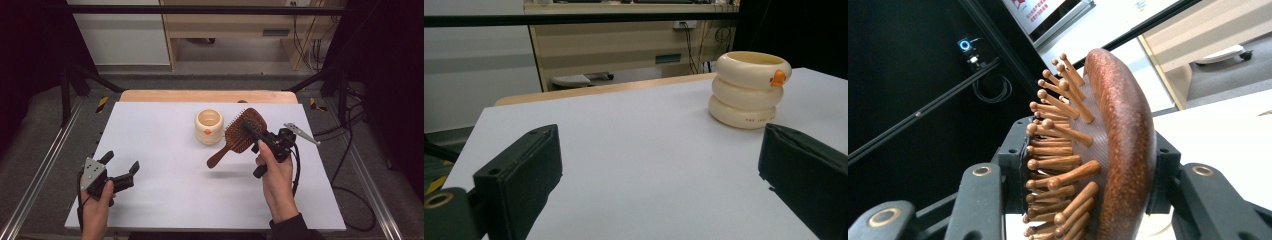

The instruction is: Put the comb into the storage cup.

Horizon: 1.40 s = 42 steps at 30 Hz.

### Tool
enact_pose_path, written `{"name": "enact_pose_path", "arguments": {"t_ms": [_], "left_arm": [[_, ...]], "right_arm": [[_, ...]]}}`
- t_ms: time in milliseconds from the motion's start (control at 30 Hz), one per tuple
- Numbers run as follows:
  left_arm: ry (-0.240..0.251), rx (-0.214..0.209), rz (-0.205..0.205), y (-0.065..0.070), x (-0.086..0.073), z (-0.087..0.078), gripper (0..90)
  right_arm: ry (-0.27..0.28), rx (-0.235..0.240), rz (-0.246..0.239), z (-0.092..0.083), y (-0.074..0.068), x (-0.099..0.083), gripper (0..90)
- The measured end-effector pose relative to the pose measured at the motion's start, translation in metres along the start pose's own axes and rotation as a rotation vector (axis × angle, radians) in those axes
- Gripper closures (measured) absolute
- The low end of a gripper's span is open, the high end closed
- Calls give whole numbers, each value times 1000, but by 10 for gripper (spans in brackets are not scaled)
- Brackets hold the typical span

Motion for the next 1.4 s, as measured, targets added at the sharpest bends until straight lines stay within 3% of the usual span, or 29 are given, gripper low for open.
{"name": "enact_pose_path", "arguments": {"t_ms": [100,367,467,600,867,1400], "left_arm": [[-6,12,8,-3,-1,-1,39],[8,38,-27,-14,-2,-5,39],[11,43,-23,-16,-2,-6,39],[10,55,-28,-19,-3,-6,40],[14,70,-39,-24,-4,-8,43],[7,74,-39,-24,-6,-7,43]], "right_arm": [[-6,-13,-12,-1,3,1,501],[-13,-47,-48,2,9,11,501],[-24,-56,-67,3,8,18,502],[-19,-30,-76,2,4,28,501],[-24,-45,-106,1,-3,48,501],[-25,-42,-118,23,-20,81,501]]}}
Point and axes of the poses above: each handheld gripper's, and its own axes: z roughly forward along the jaws, x roughly out of its top, y roughly to its right, the point moved 9 cm from there along z, roughly forward along the jaws, and after that the axes turned 6 degrees about -x, right-handed, at the moved point
